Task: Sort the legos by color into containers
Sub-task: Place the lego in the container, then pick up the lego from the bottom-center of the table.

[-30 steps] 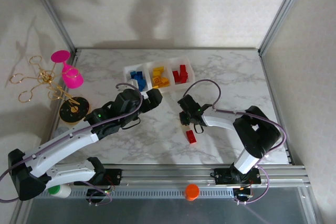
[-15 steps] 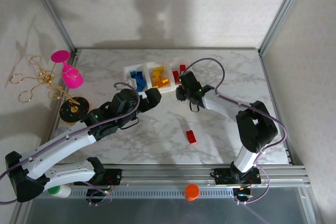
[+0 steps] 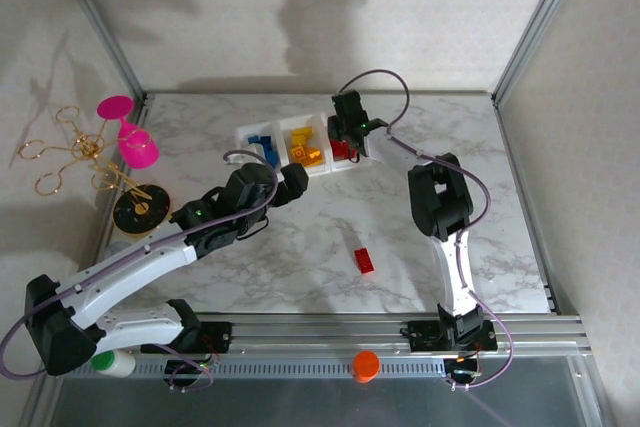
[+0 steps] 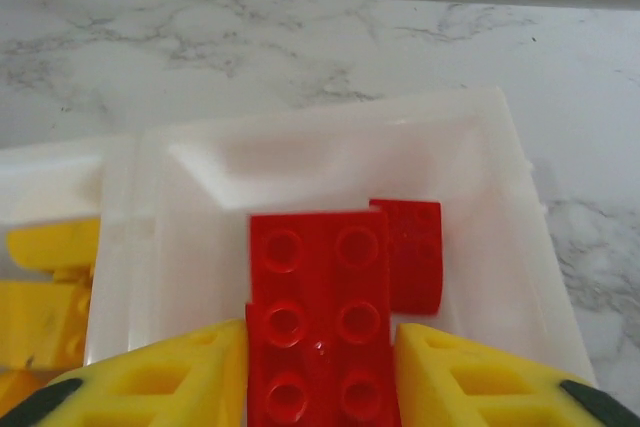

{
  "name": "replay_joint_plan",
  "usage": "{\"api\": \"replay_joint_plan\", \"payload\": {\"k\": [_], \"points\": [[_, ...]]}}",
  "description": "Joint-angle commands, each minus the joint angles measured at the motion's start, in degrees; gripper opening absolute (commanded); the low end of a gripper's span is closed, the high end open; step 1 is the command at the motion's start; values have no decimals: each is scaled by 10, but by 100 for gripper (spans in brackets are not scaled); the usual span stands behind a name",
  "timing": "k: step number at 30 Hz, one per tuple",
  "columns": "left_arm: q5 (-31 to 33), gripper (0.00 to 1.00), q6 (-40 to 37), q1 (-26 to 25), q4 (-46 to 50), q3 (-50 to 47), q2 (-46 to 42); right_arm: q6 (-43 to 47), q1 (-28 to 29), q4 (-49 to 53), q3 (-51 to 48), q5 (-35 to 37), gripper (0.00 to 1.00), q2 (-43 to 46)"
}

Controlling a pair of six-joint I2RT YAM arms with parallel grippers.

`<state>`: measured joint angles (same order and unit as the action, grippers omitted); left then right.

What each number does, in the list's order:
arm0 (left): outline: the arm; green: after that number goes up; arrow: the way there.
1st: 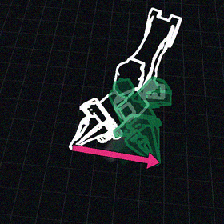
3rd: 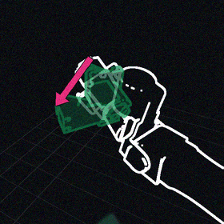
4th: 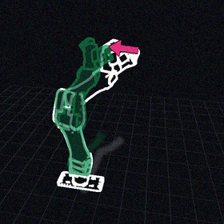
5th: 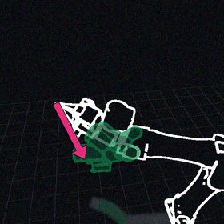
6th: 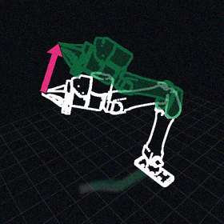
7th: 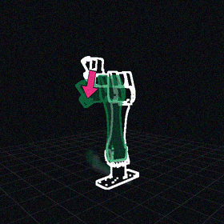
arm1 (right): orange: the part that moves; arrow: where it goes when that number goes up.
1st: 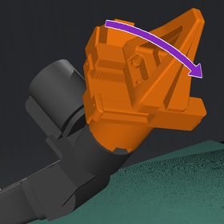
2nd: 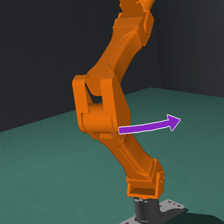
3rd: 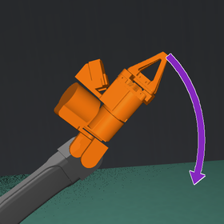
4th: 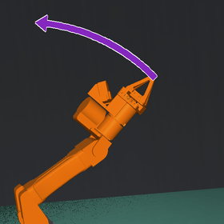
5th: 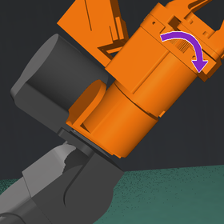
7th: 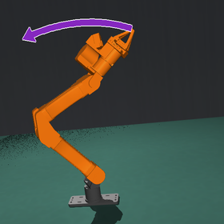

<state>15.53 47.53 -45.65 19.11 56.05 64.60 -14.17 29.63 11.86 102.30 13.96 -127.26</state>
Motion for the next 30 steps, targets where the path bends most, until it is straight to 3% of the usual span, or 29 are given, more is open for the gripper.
{"api": "replay_joint_plan", "payload": {"k": [1, 5, 10, 21, 30], "points": [[27, 100, -18, 6, -7, 8, -1, 17, -9, 29, 56, 20, 46, -27], [28, 100, -22, 5, -6, 6, -3, 21, -11, 36, 55, 15, 51, -12], [17, 99, -19, 6, -7, -4, -15, 2, -2, 20, -29, -2, 53, 85], [-23, 100, 15, -11, -19, -110, -88, -88, 38, 66, -321, -21, 64, 336], [-27, 100, 33, -53, -23, -182, -120, -167, 128, 153, -495, -11, 72, 483]]}}
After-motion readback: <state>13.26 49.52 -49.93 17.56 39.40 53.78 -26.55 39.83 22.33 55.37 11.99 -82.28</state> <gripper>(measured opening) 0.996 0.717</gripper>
